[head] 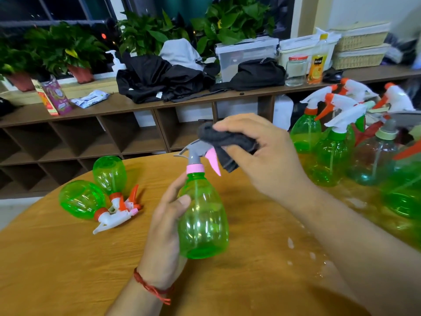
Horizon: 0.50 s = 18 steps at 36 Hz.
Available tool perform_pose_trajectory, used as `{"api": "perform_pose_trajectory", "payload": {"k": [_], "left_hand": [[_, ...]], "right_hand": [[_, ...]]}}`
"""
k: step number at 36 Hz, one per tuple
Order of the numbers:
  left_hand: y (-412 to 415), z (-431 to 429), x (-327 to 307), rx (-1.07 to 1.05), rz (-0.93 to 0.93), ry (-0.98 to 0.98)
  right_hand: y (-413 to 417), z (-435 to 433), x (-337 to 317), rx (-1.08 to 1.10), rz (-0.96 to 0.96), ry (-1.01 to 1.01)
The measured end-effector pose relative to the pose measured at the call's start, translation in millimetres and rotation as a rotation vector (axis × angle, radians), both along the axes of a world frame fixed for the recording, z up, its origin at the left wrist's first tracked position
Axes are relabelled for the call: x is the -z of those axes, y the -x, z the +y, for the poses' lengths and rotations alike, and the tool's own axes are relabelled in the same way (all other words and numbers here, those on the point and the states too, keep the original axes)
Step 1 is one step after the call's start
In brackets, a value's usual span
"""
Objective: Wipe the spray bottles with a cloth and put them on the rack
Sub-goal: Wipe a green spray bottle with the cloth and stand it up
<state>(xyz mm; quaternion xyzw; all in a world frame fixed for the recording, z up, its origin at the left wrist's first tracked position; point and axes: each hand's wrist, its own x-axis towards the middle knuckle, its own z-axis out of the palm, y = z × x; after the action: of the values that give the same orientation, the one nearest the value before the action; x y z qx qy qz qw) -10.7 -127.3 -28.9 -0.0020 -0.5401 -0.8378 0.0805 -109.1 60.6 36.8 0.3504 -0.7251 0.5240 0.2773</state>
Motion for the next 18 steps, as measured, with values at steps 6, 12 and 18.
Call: {"api": "perform_pose_trajectory", "payload": {"k": [6,12,18], "left_hand": [[2,-3,-1,-0.124,0.043,0.181],[-6,9,1,-0.175,0.122,0.587],[-1,5,4,-0.181,0.092,0.547]], "right_hand": [[-8,-7,12,-0.091,0.056,-0.209],[-13,-13,8,0.067,0.158,-0.141],[-7,-11,18,-0.032,0.162,-0.346]]}}
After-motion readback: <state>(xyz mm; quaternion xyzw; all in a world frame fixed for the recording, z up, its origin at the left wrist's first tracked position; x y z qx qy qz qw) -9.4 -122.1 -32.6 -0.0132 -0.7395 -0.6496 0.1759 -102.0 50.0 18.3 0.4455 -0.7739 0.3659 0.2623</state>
